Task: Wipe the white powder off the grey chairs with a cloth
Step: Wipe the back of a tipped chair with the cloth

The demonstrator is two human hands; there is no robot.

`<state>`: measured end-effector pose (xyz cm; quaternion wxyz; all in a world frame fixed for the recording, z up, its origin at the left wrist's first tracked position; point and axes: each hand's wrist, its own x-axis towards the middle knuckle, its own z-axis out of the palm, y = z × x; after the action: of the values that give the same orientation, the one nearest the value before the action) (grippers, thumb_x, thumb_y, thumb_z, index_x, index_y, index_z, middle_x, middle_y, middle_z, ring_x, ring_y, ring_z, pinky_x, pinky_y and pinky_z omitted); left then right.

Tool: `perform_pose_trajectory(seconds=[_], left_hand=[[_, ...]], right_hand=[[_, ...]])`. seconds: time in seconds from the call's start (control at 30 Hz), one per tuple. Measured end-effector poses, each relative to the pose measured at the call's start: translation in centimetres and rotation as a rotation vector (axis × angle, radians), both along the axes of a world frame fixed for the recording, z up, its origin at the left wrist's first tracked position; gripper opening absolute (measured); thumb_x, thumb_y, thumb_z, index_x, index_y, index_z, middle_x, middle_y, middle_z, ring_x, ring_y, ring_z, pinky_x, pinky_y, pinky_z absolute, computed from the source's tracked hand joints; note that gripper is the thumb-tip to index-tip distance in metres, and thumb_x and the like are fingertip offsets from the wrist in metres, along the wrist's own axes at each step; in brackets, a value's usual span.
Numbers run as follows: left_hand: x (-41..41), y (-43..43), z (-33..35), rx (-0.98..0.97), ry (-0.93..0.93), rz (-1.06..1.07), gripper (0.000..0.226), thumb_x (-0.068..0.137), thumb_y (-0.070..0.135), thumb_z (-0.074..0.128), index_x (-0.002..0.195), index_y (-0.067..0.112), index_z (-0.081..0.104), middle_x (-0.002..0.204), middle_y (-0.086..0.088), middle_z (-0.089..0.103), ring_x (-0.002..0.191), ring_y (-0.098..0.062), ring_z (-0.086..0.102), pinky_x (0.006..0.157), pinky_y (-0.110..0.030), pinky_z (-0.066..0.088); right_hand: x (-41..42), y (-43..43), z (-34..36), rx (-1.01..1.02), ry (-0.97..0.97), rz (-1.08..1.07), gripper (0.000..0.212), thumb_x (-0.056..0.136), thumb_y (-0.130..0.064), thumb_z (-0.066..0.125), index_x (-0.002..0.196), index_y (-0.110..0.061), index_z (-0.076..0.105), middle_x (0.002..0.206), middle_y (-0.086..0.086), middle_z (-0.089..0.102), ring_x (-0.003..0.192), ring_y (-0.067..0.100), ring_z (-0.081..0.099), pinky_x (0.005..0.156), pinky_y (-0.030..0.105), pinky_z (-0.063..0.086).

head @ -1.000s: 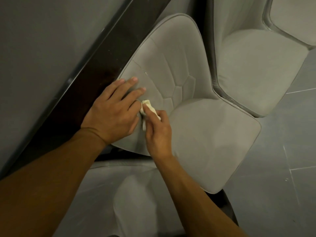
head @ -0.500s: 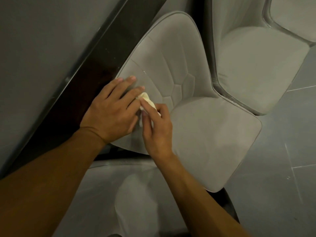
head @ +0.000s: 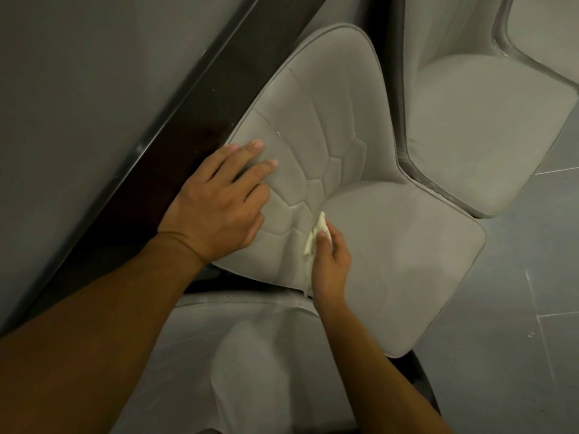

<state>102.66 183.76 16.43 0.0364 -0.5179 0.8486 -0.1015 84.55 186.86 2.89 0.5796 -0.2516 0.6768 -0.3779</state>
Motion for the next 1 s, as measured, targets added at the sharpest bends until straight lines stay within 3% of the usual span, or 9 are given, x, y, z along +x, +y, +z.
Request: perform_pose_trajectory(seconds=[0.07, 0.13, 0.23, 0.3, 0.43, 0.57, 0.73, 0.9, 1.0], left_hand=[[0.0, 0.0, 0.0, 0.008, 0.005, -0.004, 0.016, 0.092, 0.023, 0.053, 0.089, 0.009, 0.059, 0.141, -0.018, 0.058, 0.14, -0.042, 0.045, 0.117, -0.05, 0.027], [0.0, 0.0, 0.0, 0.002, 0.01, -0.007, 0.016, 0.093, 0.023, 0.052, 0.089, 0.009, 0.059, 0.141, -0.018, 0.059, 0.139, -0.041, 0.045, 0.117, -0.05, 0.027], [0.0, 0.0, 0.0, 0.0, 0.015, -0.012, 0.015, 0.093, 0.022, 0.051, 0.089, 0.009, 0.058, 0.14, -0.018, 0.059, 0.139, -0.042, 0.046, 0.117, -0.049, 0.026], [0.0, 0.0, -0.1, -0.002, 0.021, -0.012, 0.015, 0.093, 0.022, 0.05, 0.09, 0.009, 0.058, 0.14, -0.018, 0.059, 0.139, -0.042, 0.046, 0.117, -0.05, 0.026], [0.1, 0.0, -0.1, 0.017, 0.001, -0.015, 0.018, 0.095, 0.024, 0.046, 0.093, 0.009, 0.056, 0.142, -0.019, 0.057, 0.14, -0.043, 0.044, 0.118, -0.05, 0.025], [0.1, 0.0, -0.1, 0.03, -0.008, -0.008, 0.022, 0.095, 0.026, 0.044, 0.093, 0.009, 0.058, 0.142, -0.019, 0.057, 0.14, -0.042, 0.044, 0.118, -0.05, 0.024], [0.1, 0.0, -0.1, 0.022, -0.004, -0.008, 0.018, 0.094, 0.024, 0.048, 0.091, 0.009, 0.059, 0.142, -0.019, 0.058, 0.14, -0.042, 0.044, 0.117, -0.051, 0.027], [0.1, 0.1, 0.0, 0.033, -0.003, -0.008, 0.017, 0.094, 0.024, 0.049, 0.09, 0.009, 0.059, 0.142, -0.019, 0.058, 0.14, -0.042, 0.044, 0.117, -0.05, 0.026], [0.1, 0.1, 0.0, 0.035, -0.01, -0.006, 0.018, 0.094, 0.025, 0.049, 0.091, 0.01, 0.059, 0.142, -0.019, 0.057, 0.14, -0.042, 0.044, 0.118, -0.05, 0.025]], right_hand=[[-0.3, -0.3, -0.9, 0.161, -0.075, -0.086, 0.027, 0.099, -0.014, 0.053, 0.121, -0.02, 0.068, 0.112, -0.002, 0.071, 0.106, 0.018, 0.067, 0.093, 0.036, 0.055], [-0.8, -0.6, -1.7, 0.314, -0.115, -0.112, 0.025, 0.099, -0.018, 0.051, 0.118, -0.023, 0.067, 0.106, 0.003, 0.07, 0.091, 0.025, 0.067, 0.069, 0.036, 0.059], [-0.3, -0.4, -2.1, 0.454, -0.096, -0.037, 0.016, 0.099, -0.015, 0.05, 0.095, -0.017, 0.065, 0.081, 0.01, 0.059, 0.062, 0.022, 0.053, 0.047, 0.024, 0.043], [1.3, 0.3, -1.9, 0.412, -0.102, 0.048, 0.017, 0.098, -0.017, 0.053, 0.089, -0.017, 0.068, 0.079, 0.007, 0.061, 0.065, 0.021, 0.057, 0.054, 0.024, 0.048], [4.0, 1.8, 1.0, 0.11, -0.119, 0.218, 0.03, 0.1, -0.021, 0.055, 0.127, -0.02, 0.068, 0.121, -0.007, 0.069, 0.112, 0.006, 0.064, 0.1, 0.022, 0.05], [4.2, 2.3, 2.2, -0.018, -0.102, 0.199, 0.032, 0.102, -0.018, 0.053, 0.131, -0.014, 0.065, 0.124, -0.006, 0.067, 0.114, 0.002, 0.062, 0.098, 0.015, 0.047], [3.1, 2.6, -2.6, 0.31, 0.102, 0.187, 0.032, 0.098, -0.021, 0.049, 0.119, -0.01, 0.07, 0.118, 0.01, 0.069, 0.107, 0.024, 0.063, 0.099, 0.033, 0.048], [1.9, 2.7, -4.2, 0.22, 0.23, 0.319, 0.029, 0.101, -0.018, 0.051, 0.121, -0.009, 0.07, 0.12, 0.013, 0.069, 0.112, 0.027, 0.063, 0.102, 0.034, 0.047], [2.3, 2.6, -2.0, -0.045, 0.27, 0.359, 0.031, 0.102, -0.016, 0.052, 0.129, -0.01, 0.066, 0.124, 0.003, 0.066, 0.114, 0.005, 0.058, 0.103, 0.013, 0.038]])
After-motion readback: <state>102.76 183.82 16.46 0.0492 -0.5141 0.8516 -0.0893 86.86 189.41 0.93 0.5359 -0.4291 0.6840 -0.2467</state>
